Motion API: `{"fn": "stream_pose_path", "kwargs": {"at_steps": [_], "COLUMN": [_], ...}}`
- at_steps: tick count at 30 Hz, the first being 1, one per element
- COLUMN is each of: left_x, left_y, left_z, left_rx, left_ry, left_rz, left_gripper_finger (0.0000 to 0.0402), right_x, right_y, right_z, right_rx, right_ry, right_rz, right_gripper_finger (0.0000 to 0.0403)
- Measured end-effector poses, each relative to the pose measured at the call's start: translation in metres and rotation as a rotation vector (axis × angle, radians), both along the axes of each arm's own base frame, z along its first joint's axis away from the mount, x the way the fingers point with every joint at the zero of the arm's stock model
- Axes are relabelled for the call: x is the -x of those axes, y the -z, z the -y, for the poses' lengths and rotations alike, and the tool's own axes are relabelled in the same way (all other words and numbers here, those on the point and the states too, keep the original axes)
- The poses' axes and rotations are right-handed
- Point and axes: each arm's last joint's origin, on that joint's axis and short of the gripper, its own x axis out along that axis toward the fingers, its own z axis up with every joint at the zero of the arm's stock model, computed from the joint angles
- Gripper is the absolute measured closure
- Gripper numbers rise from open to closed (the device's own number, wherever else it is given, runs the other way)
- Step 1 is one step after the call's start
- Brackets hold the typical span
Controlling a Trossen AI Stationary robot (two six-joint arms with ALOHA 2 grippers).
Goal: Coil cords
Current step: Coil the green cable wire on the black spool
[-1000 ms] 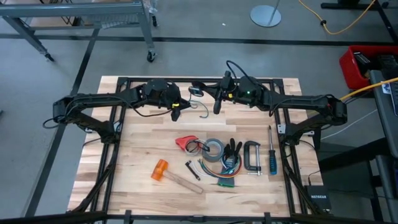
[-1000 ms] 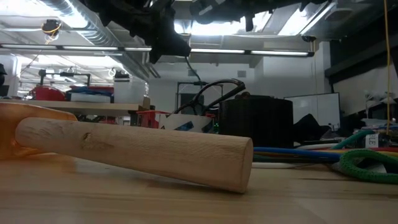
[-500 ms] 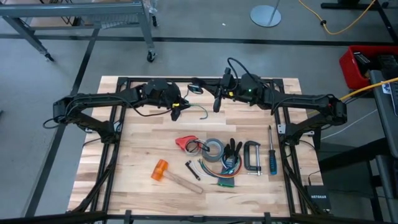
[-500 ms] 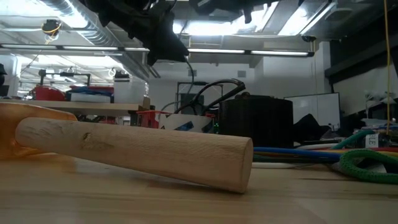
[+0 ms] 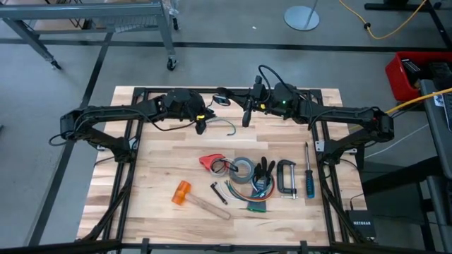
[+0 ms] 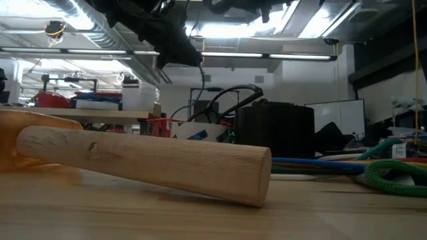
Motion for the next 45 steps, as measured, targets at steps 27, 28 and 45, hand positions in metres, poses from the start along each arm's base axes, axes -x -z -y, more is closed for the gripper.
{"fn": "stream_pose_path", "kwargs": {"at_steps": [27, 28, 45], "left_x": [-0.011, -0.014, -0.036], "left_y": [-0.008, -0.008, 0.013], "left_z": [0.008, 0.009, 0.012], "left_rx": [-0.052, -0.047, 0.149], "left_ry": [-0.064, -0.061, 0.03], "left_rz": [0.108, 0.122, 0.167], "left_gripper_finger": [0.0399, 0.0399, 0.0401], "right_x": [0.001, 0.0, -0.037], "right_y": [-0.012, -0.012, 0.026], "right_z": [0.006, 0.006, 0.018], "right_rx": [0.113, 0.119, 0.12], "right_ry": [0.212, 0.22, 0.318], "right_rz": [0.114, 0.117, 0.123], "right_gripper_finger": [0.0402, 0.0402, 0.0402]}}
